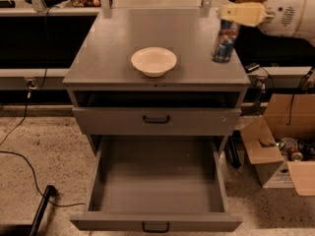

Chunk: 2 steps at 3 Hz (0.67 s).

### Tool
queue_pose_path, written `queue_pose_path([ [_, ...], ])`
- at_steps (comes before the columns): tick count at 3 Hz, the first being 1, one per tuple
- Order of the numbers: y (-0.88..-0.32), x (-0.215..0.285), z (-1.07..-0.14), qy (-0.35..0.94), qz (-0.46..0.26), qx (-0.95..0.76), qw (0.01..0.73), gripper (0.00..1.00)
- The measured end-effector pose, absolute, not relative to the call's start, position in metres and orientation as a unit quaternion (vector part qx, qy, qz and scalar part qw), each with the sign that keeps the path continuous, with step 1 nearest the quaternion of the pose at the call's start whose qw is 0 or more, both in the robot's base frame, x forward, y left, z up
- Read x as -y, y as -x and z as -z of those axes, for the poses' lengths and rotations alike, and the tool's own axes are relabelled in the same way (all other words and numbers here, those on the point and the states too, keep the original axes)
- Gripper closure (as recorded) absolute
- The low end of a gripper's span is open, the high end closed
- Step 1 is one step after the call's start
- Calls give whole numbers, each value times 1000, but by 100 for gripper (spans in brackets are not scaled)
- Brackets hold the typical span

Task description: Place redbull can into middle drawer

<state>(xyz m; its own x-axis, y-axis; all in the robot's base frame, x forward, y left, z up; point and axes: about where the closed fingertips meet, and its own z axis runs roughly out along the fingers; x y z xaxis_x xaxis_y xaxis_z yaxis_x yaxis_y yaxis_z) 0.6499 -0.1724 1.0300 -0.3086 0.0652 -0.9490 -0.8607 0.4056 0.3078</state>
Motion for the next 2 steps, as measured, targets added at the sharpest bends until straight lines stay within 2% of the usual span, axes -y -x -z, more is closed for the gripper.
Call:
queue_pose_path([
  [2,-654,183,-1019,283,-461,-664,517,100],
])
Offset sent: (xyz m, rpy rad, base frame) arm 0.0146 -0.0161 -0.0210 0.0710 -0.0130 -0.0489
